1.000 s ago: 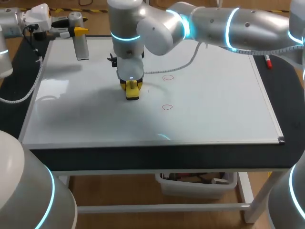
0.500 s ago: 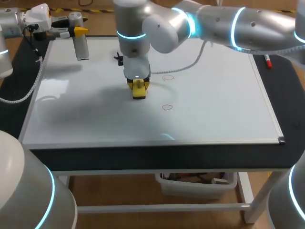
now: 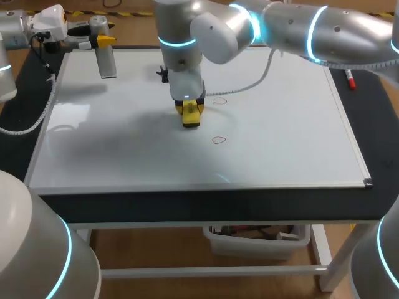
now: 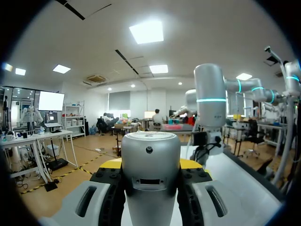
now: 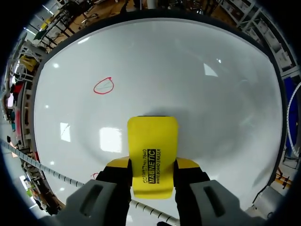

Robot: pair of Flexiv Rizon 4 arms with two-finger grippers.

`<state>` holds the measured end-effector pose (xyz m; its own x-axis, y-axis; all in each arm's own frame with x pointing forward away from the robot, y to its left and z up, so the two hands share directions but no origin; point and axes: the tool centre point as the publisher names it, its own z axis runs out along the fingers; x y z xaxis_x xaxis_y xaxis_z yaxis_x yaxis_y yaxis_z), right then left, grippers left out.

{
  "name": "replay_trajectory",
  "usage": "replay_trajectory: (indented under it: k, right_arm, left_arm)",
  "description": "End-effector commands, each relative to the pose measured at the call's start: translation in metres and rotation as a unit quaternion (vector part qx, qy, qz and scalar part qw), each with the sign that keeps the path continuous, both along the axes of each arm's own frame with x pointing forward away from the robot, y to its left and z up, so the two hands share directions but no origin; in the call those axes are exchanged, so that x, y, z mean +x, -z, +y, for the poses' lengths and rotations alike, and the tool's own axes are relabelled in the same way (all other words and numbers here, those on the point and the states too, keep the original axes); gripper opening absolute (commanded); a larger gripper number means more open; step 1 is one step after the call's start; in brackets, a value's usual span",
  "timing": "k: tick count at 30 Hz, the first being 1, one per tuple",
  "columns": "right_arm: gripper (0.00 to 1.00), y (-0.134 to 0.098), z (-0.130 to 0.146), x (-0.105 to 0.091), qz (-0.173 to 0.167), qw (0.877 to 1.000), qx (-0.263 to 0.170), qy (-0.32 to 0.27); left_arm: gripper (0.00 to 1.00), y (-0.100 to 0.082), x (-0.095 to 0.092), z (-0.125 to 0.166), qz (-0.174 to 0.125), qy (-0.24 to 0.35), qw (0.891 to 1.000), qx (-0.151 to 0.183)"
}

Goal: Pick up the inspection probe, press it on each red-marked spot on the whiteboard one by one, put down the probe, pick up the eraser, and wipe off all the red marks.

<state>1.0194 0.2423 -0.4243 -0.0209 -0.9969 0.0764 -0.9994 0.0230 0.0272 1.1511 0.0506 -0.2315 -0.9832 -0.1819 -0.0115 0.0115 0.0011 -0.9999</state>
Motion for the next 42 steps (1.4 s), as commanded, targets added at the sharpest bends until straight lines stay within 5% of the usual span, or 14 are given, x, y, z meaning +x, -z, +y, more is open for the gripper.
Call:
replay_trajectory:
  k: [1, 20, 42]
  right_arm:
    - [0.0, -0.014, -0.012, 0.006, -0.005, 1.0, 0.005, 0.005]
    - [0.0, -0.033, -0.047, 0.026, -0.016, 0.998, 0.014, 0.055]
    - [0.0, -0.033, -0.047, 0.026, -0.016, 0.998, 0.014, 0.055]
  left_arm:
    - [0.0, -0.001, 0.0, 0.0, 0.0, 0.001, 1.0, 0.0]
    - [0.0, -0.001, 0.0, 0.0, 0.0, 0.001, 1.0, 0.0]
    - [0.0, -0.001, 0.0, 0.0, 0.0, 0.001, 1.0, 0.0]
